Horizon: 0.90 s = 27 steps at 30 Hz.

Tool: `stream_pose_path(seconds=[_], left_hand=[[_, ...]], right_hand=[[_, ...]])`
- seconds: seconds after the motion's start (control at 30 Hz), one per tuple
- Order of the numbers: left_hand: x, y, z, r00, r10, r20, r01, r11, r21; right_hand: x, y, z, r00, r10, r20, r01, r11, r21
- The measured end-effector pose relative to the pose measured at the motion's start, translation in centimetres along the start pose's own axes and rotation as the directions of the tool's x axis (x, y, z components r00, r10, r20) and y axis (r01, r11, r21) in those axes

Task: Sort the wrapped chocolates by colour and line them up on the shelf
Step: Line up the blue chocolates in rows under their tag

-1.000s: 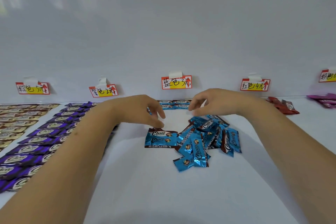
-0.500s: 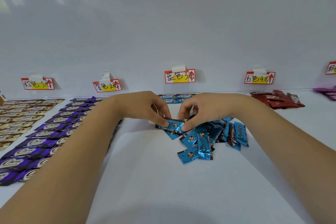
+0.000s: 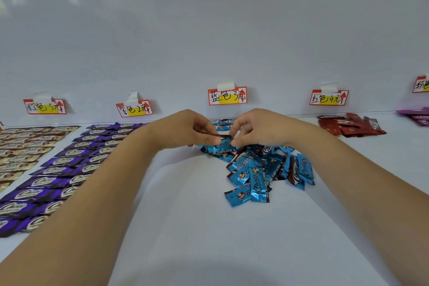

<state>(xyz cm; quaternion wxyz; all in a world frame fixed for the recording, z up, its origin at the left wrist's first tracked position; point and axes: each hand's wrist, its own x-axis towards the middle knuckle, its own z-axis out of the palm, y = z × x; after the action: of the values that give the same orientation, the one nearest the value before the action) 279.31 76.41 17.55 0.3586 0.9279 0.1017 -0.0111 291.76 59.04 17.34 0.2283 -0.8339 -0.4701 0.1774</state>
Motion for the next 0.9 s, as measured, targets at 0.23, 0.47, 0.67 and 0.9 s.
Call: stream_pose_path(seconds=[0.23, 0.47, 0.67, 0.9], left_hand=[[0.8, -0.6, -0.3, 0.974, -0.008, -0.224, 0.026, 0.997, 0.079], [1.6, -1.1, 0.9, 0.977, 0.030, -0.211, 0.031, 0.959, 0.282], [1.6, -1.0, 1.4, 0.988, 0.043, -0.147, 0.004, 0.952, 0.306], [1.7, -1.0, 1.4, 0.992, 0.055, -0.117, -0.015, 0.949, 0.316]], right_hand=[[0.1, 1.2, -1.7, 0.970, -0.031, -0.241, 0.041, 0.998, 0.037], [0.6, 3.2, -1.9, 0.960, -0.163, -0.227, 0.093, 0.952, -0.292], [0.7, 3.7, -1.8, 0.986, -0.113, -0.125, 0.083, 0.971, -0.224], [1.1, 3.3, -1.1, 0.991, -0.084, -0.102, 0.058, 0.970, -0.237]])
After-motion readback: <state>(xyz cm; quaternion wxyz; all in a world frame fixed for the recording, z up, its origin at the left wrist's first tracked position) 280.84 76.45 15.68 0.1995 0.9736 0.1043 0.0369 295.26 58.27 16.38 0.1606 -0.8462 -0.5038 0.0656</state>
